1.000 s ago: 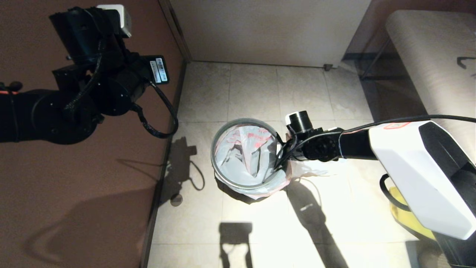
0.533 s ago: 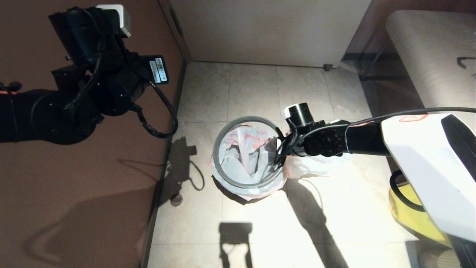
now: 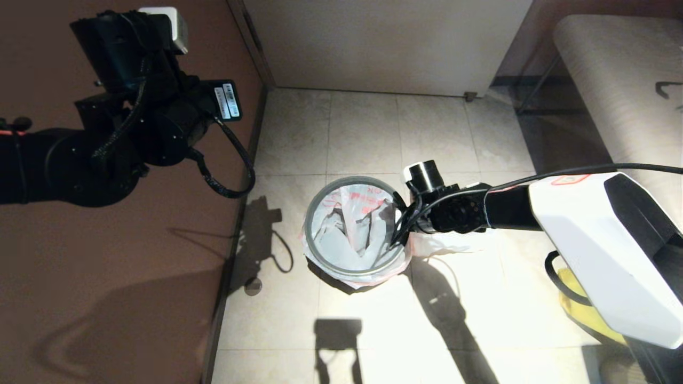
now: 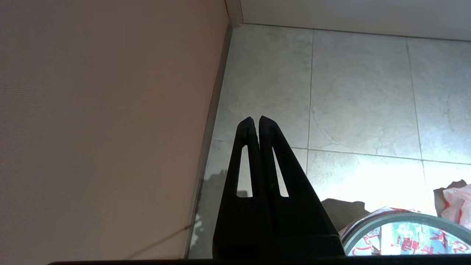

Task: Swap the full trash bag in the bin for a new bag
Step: Place the trash can ring on the trash can

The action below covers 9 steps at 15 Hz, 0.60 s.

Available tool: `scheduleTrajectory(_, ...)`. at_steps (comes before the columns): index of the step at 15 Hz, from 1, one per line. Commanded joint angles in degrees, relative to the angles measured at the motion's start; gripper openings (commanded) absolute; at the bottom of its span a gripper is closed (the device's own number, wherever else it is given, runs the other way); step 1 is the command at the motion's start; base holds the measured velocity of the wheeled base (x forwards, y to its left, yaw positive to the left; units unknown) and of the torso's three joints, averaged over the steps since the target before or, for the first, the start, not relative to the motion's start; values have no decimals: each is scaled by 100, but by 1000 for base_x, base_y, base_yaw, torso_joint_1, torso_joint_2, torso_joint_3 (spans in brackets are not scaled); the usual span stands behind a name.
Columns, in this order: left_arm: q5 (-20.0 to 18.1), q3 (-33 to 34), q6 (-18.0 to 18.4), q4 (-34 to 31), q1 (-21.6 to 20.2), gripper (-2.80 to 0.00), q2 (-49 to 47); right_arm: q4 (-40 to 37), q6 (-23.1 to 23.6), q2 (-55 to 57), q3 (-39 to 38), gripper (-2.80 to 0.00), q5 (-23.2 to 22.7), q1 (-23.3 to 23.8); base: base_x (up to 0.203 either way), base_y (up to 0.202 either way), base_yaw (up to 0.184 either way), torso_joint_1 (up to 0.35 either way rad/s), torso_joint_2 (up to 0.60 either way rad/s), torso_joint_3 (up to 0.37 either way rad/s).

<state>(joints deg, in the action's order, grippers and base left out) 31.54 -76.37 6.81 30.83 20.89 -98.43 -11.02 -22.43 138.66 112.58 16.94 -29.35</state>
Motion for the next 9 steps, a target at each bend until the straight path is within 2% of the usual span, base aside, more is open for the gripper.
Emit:
scheduleTrajectory(1,19,-1,4,19,2,-280,-10,-14,-7,116,0,-280,11,-16,0,0,0,0,0,0)
scheduleTrajectory(9,19,-9,4,19,2,-280,-19,214,19,186,27,-280,51,-35,0,0,0,0,0,0)
